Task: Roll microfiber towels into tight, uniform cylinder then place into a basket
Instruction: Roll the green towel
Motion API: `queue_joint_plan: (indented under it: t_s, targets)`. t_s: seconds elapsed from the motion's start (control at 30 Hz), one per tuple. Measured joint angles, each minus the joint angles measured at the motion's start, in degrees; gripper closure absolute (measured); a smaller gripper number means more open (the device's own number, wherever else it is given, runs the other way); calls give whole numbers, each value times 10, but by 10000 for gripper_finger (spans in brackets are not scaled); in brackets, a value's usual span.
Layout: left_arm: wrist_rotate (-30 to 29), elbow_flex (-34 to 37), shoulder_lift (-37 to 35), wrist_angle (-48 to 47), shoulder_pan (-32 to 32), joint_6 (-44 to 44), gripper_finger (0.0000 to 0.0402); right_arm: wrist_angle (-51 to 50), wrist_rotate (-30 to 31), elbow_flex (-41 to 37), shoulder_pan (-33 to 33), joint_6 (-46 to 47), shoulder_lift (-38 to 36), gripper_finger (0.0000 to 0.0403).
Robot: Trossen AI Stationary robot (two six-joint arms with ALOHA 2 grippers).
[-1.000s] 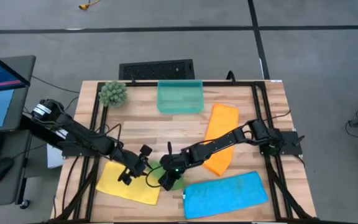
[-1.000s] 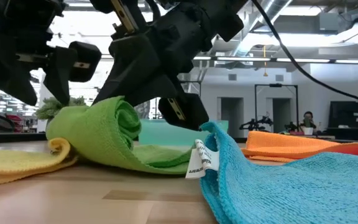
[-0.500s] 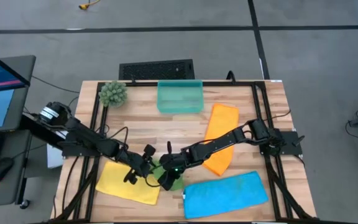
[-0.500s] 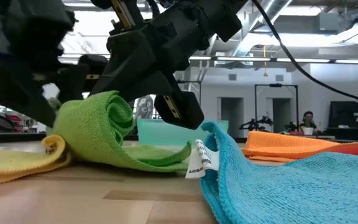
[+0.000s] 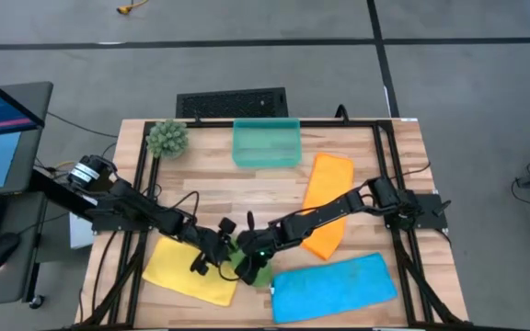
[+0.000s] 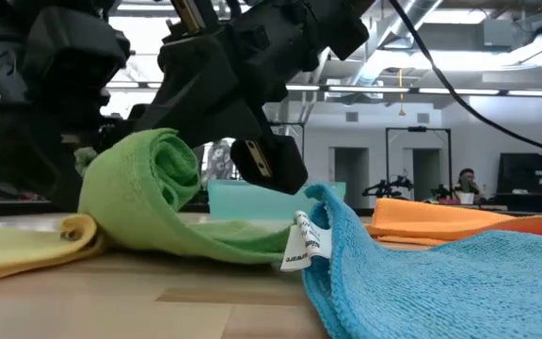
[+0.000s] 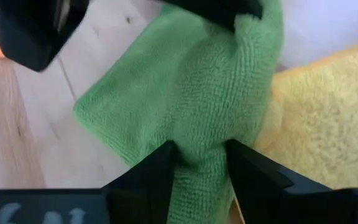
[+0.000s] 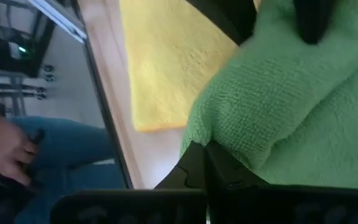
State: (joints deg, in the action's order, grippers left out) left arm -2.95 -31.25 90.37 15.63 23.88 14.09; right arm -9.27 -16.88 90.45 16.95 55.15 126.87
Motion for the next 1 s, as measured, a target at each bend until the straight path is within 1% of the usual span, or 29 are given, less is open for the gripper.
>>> queue_joint_plan:
  t_s: [0.1,0.3,0.33,0.43,0.63,0.8,0.9,1.0]
  targets:
    - [1,-11,0,-12,0,6,292,-27,0,0,5,-10,0,396]
    - [6,-26,6,-29,-11,11,381,-50,3,0,10,-28,0,373]
    - [10,-28,8,-29,-13,11,390,-51,2,0,10,-31,0,368]
    - [19,-28,8,-26,-21,5,390,-52,-11,0,9,-40,0,355]
    - [28,-28,8,-33,-34,-17,391,-55,-16,0,1,-29,0,334]
    - [32,-28,8,-33,-35,-18,397,-53,-15,0,2,-43,-1,302]
    - [29,-28,8,-33,-35,-18,393,-57,-35,0,2,-45,-1,283]
    - [29,-28,8,-33,-40,-18,392,-57,-39,0,3,-47,-2,271]
